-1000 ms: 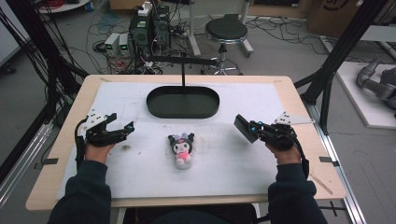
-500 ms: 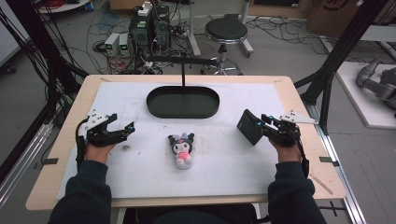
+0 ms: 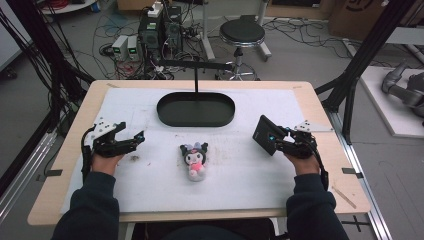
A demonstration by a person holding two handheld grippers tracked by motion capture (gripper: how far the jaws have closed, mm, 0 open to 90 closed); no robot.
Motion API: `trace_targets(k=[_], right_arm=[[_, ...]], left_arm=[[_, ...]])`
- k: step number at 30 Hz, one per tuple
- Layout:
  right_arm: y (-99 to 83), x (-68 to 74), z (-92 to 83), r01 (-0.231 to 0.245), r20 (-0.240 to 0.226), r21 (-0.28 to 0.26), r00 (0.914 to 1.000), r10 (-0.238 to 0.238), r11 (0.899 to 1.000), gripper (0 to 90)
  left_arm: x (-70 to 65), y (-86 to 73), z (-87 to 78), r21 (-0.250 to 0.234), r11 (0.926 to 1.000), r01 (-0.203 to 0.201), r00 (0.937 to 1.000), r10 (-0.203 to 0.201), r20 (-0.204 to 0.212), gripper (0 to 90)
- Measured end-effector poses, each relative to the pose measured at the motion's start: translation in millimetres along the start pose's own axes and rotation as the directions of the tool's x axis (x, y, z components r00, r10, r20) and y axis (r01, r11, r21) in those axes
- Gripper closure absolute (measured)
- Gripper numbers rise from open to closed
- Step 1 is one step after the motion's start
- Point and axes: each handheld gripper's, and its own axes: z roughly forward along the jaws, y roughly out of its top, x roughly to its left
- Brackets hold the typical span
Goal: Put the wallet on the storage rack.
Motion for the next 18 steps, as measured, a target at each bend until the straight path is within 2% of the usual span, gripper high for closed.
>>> trace_targets(k=[3, 8, 9, 12, 14, 15, 18], right_arm=[[-3.4, -0.1, 0.6, 0.001, 0.012, 0.006, 0.9999, -0.001, 1.0, 38.2], [-10.1, -2.1, 0.8, 0.0, 0.005, 0.02, 1.0, 0.0, 1.0, 37.1], [-14.1, -2.0, 4.7, 0.005, 0.002, 0.053, 1.0, -0.005, 0.999, 37.1], [-15.9, -0.3, 9.9, 0.018, 0.01, 0.078, 0.9998, -0.019, 0.997, 37.1], [-15.8, 0.4, 11.7, 0.022, 0.018, 0.076, 0.9996, -0.023, 0.997, 37.1], [-15.5, 1.1, 14.6, 0.028, 0.038, 0.075, 0.9988, -0.031, 0.997, 37.6], [-15.6, -0.1, 17.0, 0.025, 0.056, 0.075, 0.998, -0.029, 0.997, 43.4]], left_arm=[[0.5, 0.3, -0.7, 0.0, 1.0, -0.002, 1.0, 0.002, 0.001, 18.9], [1.0, 0.2, -0.8, 0.001, 1.0, -0.001, 1.0, 0.001, 0.001, 18.9], [0.8, 0.2, -0.7, -0.001, 1.0, -0.002, 1.0, 0.002, 0.001, 18.9], [0.1, 0.2, -0.5, -0.001, 1.0, 0.0, 1.0, 0.0, 0.001, 18.9], [0.0, 0.2, -0.2, -0.002, 1.0, -0.001, 1.0, 0.001, 0.001, 18.9], [-0.1, 0.2, -0.2, 0.0, 1.0, -0.002, 1.0, 0.002, 0.0, 18.9], [-0.1, 0.2, -0.2, 0.0, 1.0, -0.001, 1.0, 0.001, -0.001, 18.9]])
